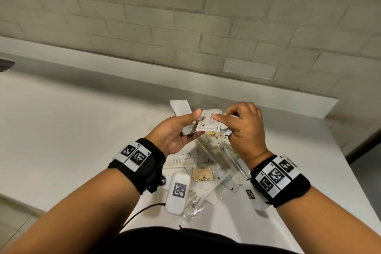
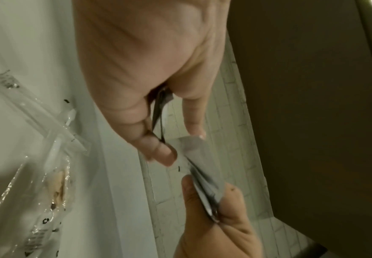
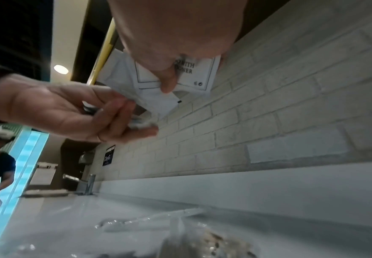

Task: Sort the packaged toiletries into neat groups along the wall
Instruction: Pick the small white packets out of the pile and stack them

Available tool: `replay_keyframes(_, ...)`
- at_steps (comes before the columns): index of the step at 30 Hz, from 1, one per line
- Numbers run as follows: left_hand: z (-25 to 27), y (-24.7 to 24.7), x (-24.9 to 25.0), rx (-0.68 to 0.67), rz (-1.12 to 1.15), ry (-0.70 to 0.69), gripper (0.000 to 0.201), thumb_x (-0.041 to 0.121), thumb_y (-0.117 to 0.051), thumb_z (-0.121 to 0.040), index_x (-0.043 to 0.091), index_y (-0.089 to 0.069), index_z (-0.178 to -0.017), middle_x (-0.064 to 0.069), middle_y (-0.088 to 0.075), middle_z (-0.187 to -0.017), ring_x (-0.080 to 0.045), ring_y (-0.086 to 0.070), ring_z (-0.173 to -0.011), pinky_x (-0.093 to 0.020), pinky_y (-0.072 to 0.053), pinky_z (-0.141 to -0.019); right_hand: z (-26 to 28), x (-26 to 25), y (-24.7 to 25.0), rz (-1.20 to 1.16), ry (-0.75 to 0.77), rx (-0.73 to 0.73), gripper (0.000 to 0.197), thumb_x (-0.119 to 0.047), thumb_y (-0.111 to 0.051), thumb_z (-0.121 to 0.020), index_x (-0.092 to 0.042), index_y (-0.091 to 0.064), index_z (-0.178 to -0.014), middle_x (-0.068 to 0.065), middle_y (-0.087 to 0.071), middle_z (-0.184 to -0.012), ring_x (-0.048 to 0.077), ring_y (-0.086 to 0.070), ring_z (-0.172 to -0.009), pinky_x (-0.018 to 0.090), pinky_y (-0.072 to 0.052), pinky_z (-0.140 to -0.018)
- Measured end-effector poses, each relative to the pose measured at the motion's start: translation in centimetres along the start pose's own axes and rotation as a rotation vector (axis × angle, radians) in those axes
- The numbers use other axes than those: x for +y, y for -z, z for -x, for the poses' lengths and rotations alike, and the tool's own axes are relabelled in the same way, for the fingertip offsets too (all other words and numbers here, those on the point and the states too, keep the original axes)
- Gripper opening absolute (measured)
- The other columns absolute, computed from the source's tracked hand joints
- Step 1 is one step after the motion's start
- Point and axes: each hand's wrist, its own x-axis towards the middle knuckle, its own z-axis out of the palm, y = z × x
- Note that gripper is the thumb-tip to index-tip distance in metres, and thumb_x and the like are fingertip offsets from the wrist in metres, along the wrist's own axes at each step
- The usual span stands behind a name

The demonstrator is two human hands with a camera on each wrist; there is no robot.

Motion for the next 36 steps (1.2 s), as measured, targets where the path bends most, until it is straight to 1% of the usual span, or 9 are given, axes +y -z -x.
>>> replay_keyframes(4,0.1,0.1,0.0,0.012,-0.145,-0.103,0.027,-0.006,-0.062,-0.084,0.011,-0.062,-0.104,-0.010,-0.071,-0.097,-0.022,-0.068,-0.086,-0.031,-0.056,-0.076,0.3,0.9,-0.5,0.040,0.001,-0.087,0.035,-0.005,-0.057,-0.081,-0.022,-0.074,-0.107,0.002,-0.056,-0.082,0.021,-0.049,-0.084,0.032,-0.038,-0.074)
replay_keyframes(11,0.3,1.1,0.6,0.090,-0.189,-0.222,0.029,-0.007,-0.060,-0.085,0.010,-0.060,-0.109,-0.004,-0.074,-0.096,-0.017,-0.071,-0.084,-0.023,-0.055,-0.064,-0.8,0.8,1.0,-0.819,-0.932,-0.283,0.011,-0.018,-0.063,-0.090,-0.021,-0.064,-0.100,0.004,-0.072,-0.092,0.025,-0.068,-0.089,0.042,-0.056,-0.081)
replay_keyframes(16,0.6,-0.3,-0.5,-0.004,-0.182,-0.206,0.032,-0.002,-0.060,-0.087,0.006,-0.059,-0.118,-0.008,-0.072,-0.106,-0.019,-0.070,-0.090,-0.027,-0.056,-0.069,-2.5,-1.4,1.2,-1.106,-0.879,-0.360,0.022,-0.005,-0.061,-0.089,-0.006,-0.061,-0.111,0.003,-0.075,-0.083,0.015,-0.072,-0.077,0.022,-0.055,-0.063)
replay_keyframes(20,0.8,-1.4,-1.0,-0.078,-0.107,-0.131,0.030,0.022,-0.047,-0.098,0.006,-0.061,-0.120,-0.011,-0.070,-0.111,-0.023,-0.066,-0.101,-0.036,-0.057,-0.080,-2.8,-2.2,-0.3,-0.924,-0.926,-0.187,0.042,0.002,-0.072,-0.077,-0.023,-0.053,-0.104,0.008,-0.070,-0.102,0.027,-0.070,-0.094,0.046,-0.057,-0.085)
replay_keyframes(23,0.9,-0.8,-0.3,-0.109,-0.052,-0.146,0.031,0.013,-0.041,-0.098,0.006,-0.059,-0.122,-0.015,-0.069,-0.114,-0.028,-0.067,-0.103,-0.039,-0.055,-0.088,-3.2,-0.8,0.7,-0.992,-1.041,-0.063,0.055,0.007,-0.072,-0.074,-0.017,-0.051,-0.119,0.008,-0.069,-0.105,0.025,-0.070,-0.091,0.041,-0.058,-0.078)
replay_keyframes(26,0.9,-0.4,-0.1,-0.034,-0.100,-0.256,0.025,0.007,-0.053,-0.094,0.005,-0.061,-0.117,-0.009,-0.071,-0.106,-0.023,-0.069,-0.096,-0.030,-0.058,-0.074,-3.3,-1.3,2.0,-1.204,-1.057,-0.231,0.040,0.005,-0.073,-0.068,-0.010,-0.063,-0.104,0.013,-0.072,-0.093,0.024,-0.071,-0.076,0.037,-0.059,-0.068)
replay_keyframes(29,0.7,-1.0,-0.4,-0.029,-0.109,-0.279,0.028,0.008,-0.057,-0.092,-0.001,-0.061,-0.118,-0.013,-0.071,-0.104,-0.026,-0.069,-0.091,-0.030,-0.058,-0.068,-2.8,-3.0,1.8,-1.251,-1.007,-0.470,0.041,0.005,-0.075,-0.063,-0.005,-0.068,-0.102,0.019,-0.073,-0.093,0.029,-0.071,-0.078,0.041,-0.059,-0.078)
replay_keyframes(32,0.7,-1.6,-0.7,-0.062,-0.128,-0.281,0.031,0.023,-0.048,-0.098,0.004,-0.060,-0.119,-0.013,-0.070,-0.104,-0.026,-0.068,-0.093,-0.028,-0.058,-0.070,-2.8,-3.9,1.1,-1.160,-0.977,-0.430,0.032,0.011,-0.072,-0.071,-0.008,-0.070,-0.095,0.014,-0.074,-0.088,0.027,-0.070,-0.078,0.038,-0.059,-0.076)
replay_keyframes(36,0.5,-1.1,-0.1,-0.021,-0.047,-0.199,0.044,0.047,-0.047,-0.093,0.009,-0.065,-0.107,-0.014,-0.070,-0.108,-0.026,-0.068,-0.100,-0.032,-0.058,-0.085,-2.5,-2.7,0.9,-0.617,-0.506,-0.174,0.024,-0.001,-0.072,-0.076,-0.023,-0.072,-0.085,-0.013,-0.068,-0.073,0.007,-0.062,-0.069,0.023,-0.049,-0.064)
